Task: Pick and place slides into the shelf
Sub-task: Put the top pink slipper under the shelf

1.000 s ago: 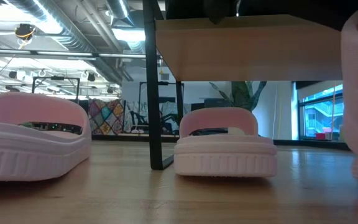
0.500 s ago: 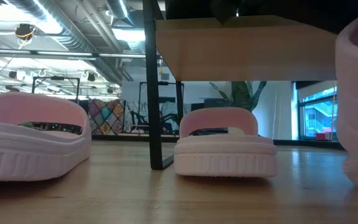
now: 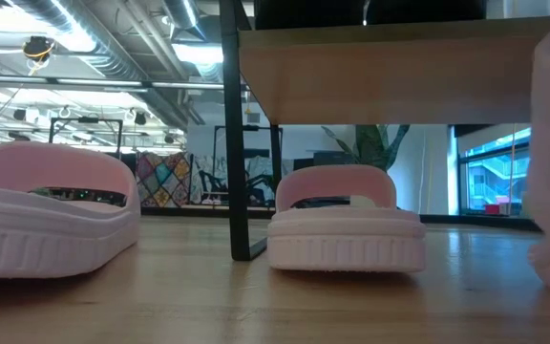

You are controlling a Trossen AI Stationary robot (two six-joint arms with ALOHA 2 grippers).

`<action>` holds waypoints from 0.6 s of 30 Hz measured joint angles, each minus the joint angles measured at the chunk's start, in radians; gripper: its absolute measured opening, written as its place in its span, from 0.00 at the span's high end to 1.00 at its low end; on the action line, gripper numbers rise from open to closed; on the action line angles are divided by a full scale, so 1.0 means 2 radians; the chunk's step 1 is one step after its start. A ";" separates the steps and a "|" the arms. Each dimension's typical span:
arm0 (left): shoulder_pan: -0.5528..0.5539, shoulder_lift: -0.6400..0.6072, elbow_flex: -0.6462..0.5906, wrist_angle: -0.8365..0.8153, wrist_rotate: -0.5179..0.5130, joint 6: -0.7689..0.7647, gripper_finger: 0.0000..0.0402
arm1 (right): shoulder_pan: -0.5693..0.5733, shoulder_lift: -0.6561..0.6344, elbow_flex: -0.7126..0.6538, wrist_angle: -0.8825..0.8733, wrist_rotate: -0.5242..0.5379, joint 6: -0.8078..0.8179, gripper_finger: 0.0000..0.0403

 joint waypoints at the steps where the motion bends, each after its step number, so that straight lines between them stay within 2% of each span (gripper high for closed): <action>1: 0.000 0.000 0.003 0.001 0.006 0.000 0.59 | 0.002 0.000 0.000 0.000 0.002 0.003 0.87; 11: -0.018 -0.021 0.018 -0.019 0.017 -0.011 0.59 | 0.010 0.001 -0.001 -0.013 -0.003 0.022 0.88; 18: -0.036 -0.047 0.019 -0.018 0.030 -0.026 0.59 | 0.012 0.001 -0.001 -0.020 -0.004 -0.005 0.93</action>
